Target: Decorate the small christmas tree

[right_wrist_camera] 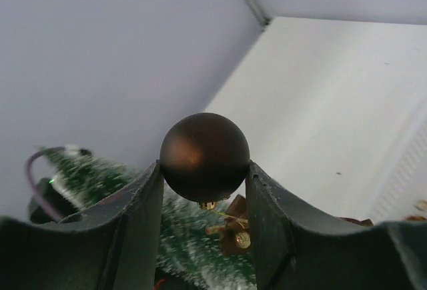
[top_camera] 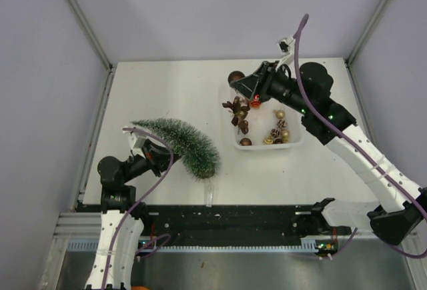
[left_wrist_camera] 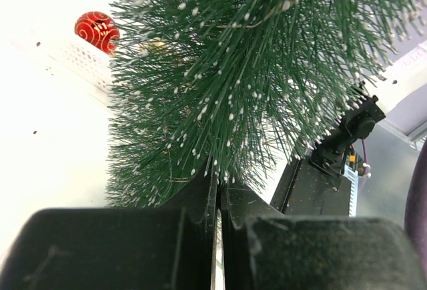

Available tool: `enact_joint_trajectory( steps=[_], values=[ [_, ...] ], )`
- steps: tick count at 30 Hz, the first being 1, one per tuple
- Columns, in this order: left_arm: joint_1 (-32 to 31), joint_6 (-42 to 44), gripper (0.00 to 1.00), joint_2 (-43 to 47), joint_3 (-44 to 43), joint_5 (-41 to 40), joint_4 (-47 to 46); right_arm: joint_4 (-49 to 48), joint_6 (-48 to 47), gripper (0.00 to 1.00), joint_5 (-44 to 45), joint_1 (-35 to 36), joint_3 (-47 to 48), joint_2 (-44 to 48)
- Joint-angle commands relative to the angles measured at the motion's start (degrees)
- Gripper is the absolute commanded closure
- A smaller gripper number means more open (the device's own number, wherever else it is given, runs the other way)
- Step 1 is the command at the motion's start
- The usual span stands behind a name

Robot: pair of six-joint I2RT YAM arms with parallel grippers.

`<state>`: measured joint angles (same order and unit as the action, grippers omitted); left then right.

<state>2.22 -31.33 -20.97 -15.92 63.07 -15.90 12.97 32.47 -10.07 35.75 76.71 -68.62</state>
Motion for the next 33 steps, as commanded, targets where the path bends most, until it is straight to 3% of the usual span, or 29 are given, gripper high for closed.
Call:
enact_joint_trajectory(
  steps=[1, 5, 12, 22, 33],
  values=[
    [0.0, -0.4, 1.0, 0.1, -0.1, -3.2, -5.6, -8.5, 3.9, 0.74, -15.8, 3.3, 4.9, 0.1],
    [-0.3, -2.2, 1.0, -3.3, 0.1, -4.3, -10.5, -10.2, 5.2, 0.74, -20.6, 7.9, 11.0, -2.1],
    [-1.6, -1.1, 1.0, -3.3, 1.4, -6.4, -11.2, -12.2, 6.4, 0.73, -24.0, 14.2, 18.0, -6.6],
    [-1.8, -2.2, 1.0, -1.7, 2.5, -5.2, -12.0, -26.2, 15.9, 0.73, -29.0, 14.8, 13.6, -16.2],
    [-2.0, -3.7, 1.0, -0.8, 2.9, -1.4, -14.3, -26.9, 14.4, 0.74, -26.5, 15.5, 16.5, -25.9]
  ],
)
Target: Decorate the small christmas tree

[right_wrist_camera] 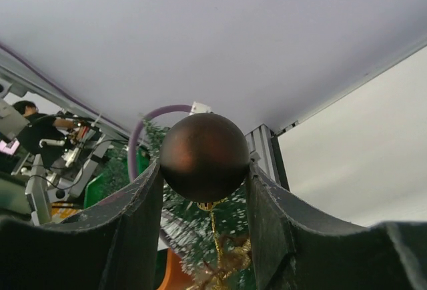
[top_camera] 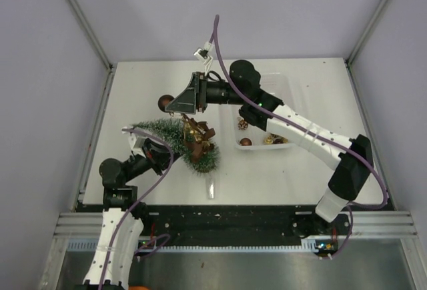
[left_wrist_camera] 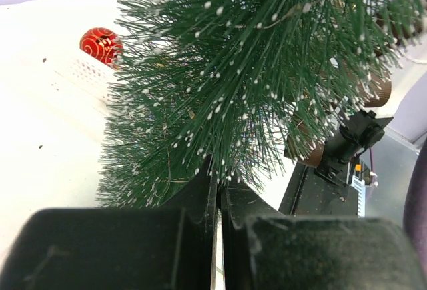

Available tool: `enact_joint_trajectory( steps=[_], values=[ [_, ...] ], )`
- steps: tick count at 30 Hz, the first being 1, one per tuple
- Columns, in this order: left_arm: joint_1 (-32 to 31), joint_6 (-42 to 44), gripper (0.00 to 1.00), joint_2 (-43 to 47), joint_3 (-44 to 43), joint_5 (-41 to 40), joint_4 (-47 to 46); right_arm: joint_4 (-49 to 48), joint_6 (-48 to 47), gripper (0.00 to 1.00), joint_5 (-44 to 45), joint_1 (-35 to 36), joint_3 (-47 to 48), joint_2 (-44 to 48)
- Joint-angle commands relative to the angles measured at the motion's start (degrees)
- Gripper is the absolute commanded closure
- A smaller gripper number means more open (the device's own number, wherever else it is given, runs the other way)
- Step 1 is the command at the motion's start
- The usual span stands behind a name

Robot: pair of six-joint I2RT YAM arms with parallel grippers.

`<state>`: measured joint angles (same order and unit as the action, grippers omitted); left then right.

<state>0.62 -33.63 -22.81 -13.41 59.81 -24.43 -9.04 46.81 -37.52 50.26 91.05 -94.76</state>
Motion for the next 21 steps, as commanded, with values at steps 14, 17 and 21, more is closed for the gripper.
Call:
enact_joint_trajectory(
  steps=[14, 17, 21],
  values=[
    [-0.4, -2.1, 1.0, 1.2, 0.6, 2.9, -6.7, 3.1, -6.1, 0.78, 6.2, 1.0, -1.6, 0.1],
    [-0.4, -1.9, 1.0, 1.0, 0.6, 2.2, -6.0, 1.0, -7.1, 0.91, 9.4, 1.1, -3.4, 4.0],
    [-0.3, -1.2, 1.0, 0.8, 0.5, 1.2, -5.0, 3.8, -11.5, 0.92, 10.8, 1.1, 0.0, 8.1]
  ],
)
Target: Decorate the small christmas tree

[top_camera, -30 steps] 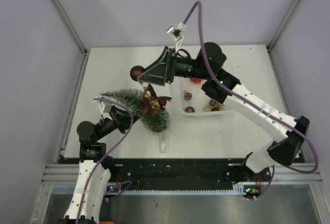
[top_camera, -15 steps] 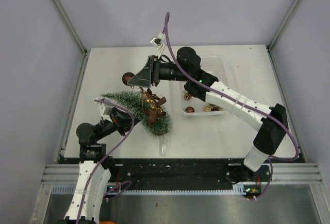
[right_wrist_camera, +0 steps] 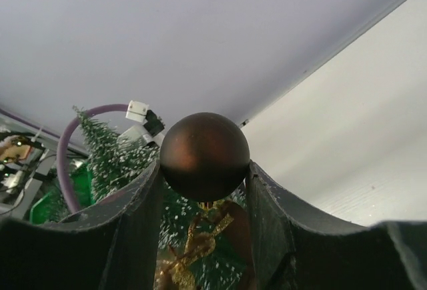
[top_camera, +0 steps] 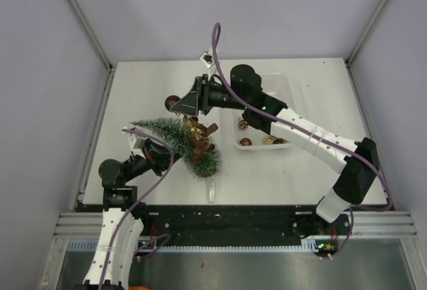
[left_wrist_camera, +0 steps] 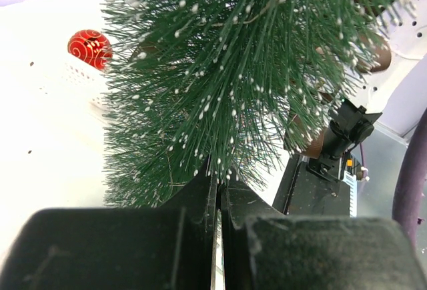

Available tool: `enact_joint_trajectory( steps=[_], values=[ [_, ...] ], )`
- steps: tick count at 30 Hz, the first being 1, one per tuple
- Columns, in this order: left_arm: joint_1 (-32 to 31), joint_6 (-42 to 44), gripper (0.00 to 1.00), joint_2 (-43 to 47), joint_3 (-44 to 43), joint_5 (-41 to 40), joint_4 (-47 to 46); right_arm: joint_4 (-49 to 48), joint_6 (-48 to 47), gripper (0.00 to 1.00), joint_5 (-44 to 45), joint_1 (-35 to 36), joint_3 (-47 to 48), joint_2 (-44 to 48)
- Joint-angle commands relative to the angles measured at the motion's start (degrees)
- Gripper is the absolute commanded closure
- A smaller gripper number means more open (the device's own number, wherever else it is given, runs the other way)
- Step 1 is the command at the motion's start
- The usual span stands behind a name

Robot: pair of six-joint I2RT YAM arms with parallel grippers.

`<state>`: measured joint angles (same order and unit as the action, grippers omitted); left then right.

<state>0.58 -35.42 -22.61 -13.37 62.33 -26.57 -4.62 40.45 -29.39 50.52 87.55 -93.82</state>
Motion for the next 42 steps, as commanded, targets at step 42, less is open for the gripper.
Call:
enact_joint_trajectory(
  steps=[42],
  values=[
    [-0.3, 0.9, 1.0, 0.5, 0.4, 0.1, -3.3, 4.5, -9.4, 0.93, 6.2, 4.0, 6.1, 4.2]
  ],
)
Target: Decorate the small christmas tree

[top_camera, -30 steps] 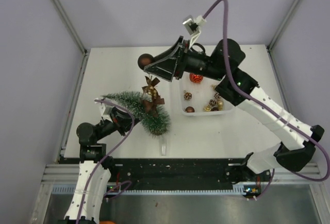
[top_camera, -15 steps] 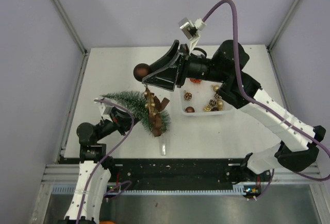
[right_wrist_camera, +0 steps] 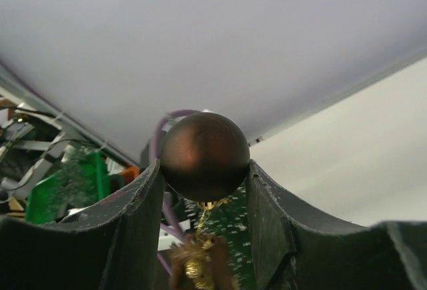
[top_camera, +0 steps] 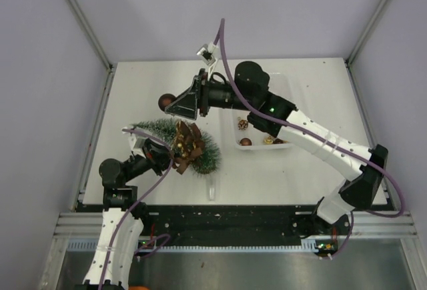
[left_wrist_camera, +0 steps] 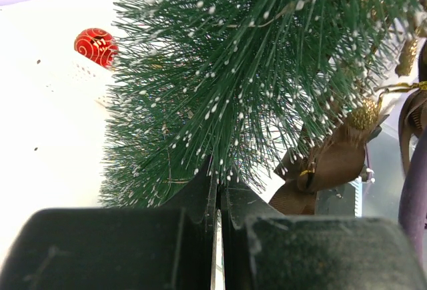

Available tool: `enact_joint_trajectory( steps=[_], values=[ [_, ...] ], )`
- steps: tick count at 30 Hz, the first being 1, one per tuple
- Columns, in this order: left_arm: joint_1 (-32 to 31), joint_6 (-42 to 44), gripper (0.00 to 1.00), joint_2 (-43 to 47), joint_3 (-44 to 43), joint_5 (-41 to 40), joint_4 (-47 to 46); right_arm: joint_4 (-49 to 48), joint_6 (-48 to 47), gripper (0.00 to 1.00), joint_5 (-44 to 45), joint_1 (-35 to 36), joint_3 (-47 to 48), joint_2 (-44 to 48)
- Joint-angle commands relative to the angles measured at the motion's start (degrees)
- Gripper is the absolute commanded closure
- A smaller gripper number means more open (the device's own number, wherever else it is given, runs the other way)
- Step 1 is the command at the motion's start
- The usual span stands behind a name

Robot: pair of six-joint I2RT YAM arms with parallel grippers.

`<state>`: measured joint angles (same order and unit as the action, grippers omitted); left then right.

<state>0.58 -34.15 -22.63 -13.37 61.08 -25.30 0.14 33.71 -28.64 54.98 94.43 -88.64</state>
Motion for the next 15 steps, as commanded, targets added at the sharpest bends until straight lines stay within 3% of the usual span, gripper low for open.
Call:
enact_joint_trajectory(
  steps=[1, 9, 15],
  values=[
    [-0.3, -0.7, 1.0, 0.6, 0.5, 1.6, -4.8, -0.2, -2.7, 0.93, 6.0, -0.9, -1.4, -1.4],
    [-0.2, -1.7, 1.0, 1.0, 0.6, 3.3, -6.2, -0.2, -1.2, 0.89, 9.2, -2.9, -6.9, -3.2],
    [-0.2, -1.7, 1.0, 0.7, 0.6, 3.3, -6.3, -2.7, 0.4, 0.6, 8.4, -3.0, -12.9, -0.8]
  ],
)
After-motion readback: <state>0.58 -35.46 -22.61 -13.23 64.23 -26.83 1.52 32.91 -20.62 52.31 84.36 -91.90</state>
